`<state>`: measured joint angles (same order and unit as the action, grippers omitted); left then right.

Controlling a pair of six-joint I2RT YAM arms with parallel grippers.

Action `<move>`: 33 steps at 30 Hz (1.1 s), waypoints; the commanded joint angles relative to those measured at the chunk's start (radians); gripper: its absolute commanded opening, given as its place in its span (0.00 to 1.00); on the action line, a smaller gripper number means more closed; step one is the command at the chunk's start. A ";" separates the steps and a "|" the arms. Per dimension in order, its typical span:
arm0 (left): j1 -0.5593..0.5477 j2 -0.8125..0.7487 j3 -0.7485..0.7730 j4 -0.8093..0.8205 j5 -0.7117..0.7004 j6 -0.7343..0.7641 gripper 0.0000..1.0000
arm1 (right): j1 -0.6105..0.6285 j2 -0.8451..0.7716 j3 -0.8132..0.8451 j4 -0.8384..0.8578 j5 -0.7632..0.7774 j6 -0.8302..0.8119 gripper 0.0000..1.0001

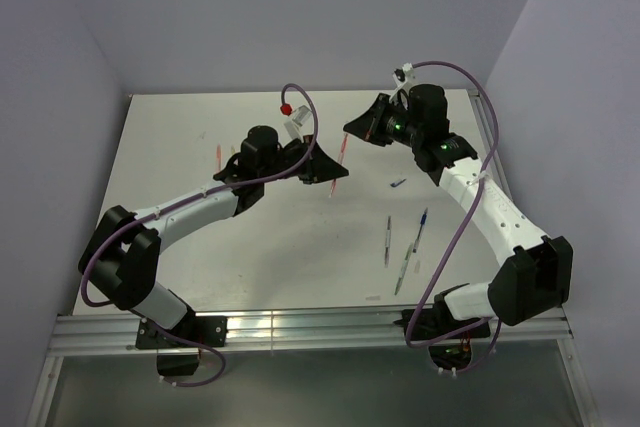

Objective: Insert the pens into the pen caps
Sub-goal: Insert the pen cap onto the pen.

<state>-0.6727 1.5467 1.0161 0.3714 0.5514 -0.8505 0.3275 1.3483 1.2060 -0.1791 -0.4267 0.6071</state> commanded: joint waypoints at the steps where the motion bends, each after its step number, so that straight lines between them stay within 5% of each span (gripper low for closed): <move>1: 0.005 -0.025 0.042 0.020 -0.008 0.024 0.00 | 0.010 -0.043 0.026 0.006 0.002 -0.020 0.00; 16: 0.061 -0.036 0.024 0.096 0.018 -0.035 0.00 | 0.042 -0.043 -0.011 0.084 -0.079 0.028 0.00; 33: 0.097 -0.033 0.007 0.471 0.114 -0.217 0.00 | 0.096 -0.110 -0.103 0.343 -0.274 0.077 0.00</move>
<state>-0.5900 1.5452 1.0016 0.6563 0.7044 -1.0328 0.3580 1.2858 1.1221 0.1436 -0.5121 0.6792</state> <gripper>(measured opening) 0.137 0.034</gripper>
